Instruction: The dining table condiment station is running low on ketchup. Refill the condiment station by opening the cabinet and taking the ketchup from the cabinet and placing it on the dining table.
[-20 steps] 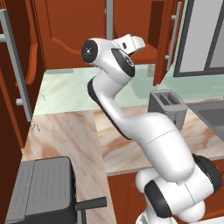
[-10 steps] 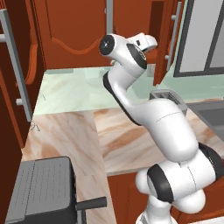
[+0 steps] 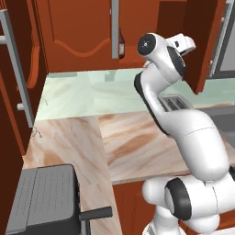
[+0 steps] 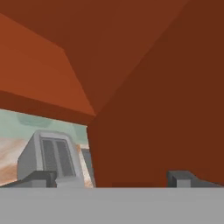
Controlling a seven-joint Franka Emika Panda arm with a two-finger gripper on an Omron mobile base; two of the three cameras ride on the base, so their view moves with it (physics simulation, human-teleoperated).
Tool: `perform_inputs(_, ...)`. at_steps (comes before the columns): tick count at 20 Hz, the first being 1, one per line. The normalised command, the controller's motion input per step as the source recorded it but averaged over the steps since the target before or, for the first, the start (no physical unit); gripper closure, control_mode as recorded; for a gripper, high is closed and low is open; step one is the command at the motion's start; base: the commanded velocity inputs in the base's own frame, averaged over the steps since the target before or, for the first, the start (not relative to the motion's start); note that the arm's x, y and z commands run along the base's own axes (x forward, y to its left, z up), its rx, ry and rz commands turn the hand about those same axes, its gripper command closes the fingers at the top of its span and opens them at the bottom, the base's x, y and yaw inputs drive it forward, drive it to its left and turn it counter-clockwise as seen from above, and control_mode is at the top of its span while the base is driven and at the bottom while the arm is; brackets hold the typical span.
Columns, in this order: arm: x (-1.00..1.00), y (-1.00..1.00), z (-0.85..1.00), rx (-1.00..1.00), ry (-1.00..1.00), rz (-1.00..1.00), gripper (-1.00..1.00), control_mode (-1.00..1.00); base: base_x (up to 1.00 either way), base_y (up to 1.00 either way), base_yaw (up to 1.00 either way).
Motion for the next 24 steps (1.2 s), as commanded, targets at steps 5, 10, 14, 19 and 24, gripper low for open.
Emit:
perform_inputs(5, -0.23, -1.00, 0.00, 0.07, 0.01, -0.03, -1.00, -1.00, 0.00, 0.00, 0.00)
perform_inputs(10, -0.01, -0.97, 0.00, 0.15, 0.02, 0.00, -1.00, -1.00, 0.00, 0.00, 0.00)
perform_inputs(14, -0.04, -0.17, 0.00, 0.03, -0.07, 0.00, -1.00, -1.00, 0.00, 0.00, 0.00)
perform_inputs(19, -0.08, 0.50, 0.00, 0.00, -0.16, 0.04, -1.00, -1.00, 0.00, 0.00, 0.00)
perform_inputs(24, 0.00, 0.90, -0.16, 0.10, -0.21, 0.22, -1.00, -1.00, 0.00, 0.00, 0.00)
